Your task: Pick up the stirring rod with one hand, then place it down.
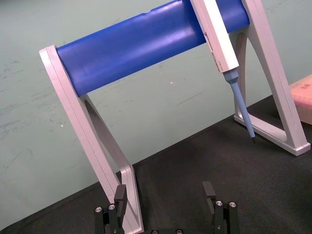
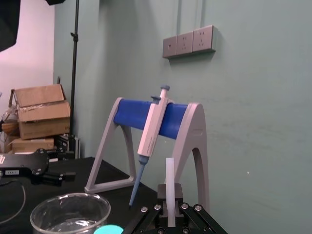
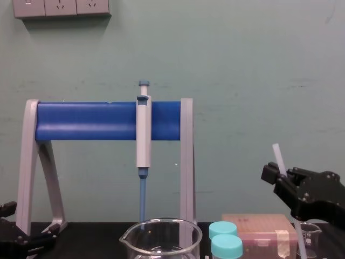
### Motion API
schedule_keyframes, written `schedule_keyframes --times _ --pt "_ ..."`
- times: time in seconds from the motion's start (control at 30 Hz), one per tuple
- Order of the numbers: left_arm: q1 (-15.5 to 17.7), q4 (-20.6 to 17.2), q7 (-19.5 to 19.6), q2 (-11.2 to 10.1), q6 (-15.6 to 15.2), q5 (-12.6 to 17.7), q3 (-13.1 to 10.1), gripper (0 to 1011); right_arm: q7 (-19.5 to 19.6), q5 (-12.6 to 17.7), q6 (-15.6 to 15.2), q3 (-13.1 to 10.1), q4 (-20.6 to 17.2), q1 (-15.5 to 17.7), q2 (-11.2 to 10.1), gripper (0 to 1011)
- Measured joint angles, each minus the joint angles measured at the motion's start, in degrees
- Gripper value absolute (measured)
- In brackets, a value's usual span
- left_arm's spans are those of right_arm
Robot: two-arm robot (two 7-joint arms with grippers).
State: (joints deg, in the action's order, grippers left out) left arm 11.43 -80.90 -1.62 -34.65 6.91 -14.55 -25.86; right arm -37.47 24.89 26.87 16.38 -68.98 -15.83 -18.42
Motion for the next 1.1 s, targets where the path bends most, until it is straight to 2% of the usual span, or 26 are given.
schedule_keyframes --times 0.27,0.57,1.1 --pt "0.0 0.0 0.0 0.0 0.0 0.0 0.0 1001 0.2 -0.5 -0.3 0.6 1.6 -0.4 0.1 66" --pt "0.0 0.0 0.0 0.0 0.0 0.0 0.0 1000 2.7 -2.6 -1.7 0.7 2.0 -0.2 0.0 66" --pt "0.0 0.0 0.0 0.0 0.0 0.0 0.0 1000 2.6 -2.4 -1.6 0.7 2.0 -0.2 0.0 66"
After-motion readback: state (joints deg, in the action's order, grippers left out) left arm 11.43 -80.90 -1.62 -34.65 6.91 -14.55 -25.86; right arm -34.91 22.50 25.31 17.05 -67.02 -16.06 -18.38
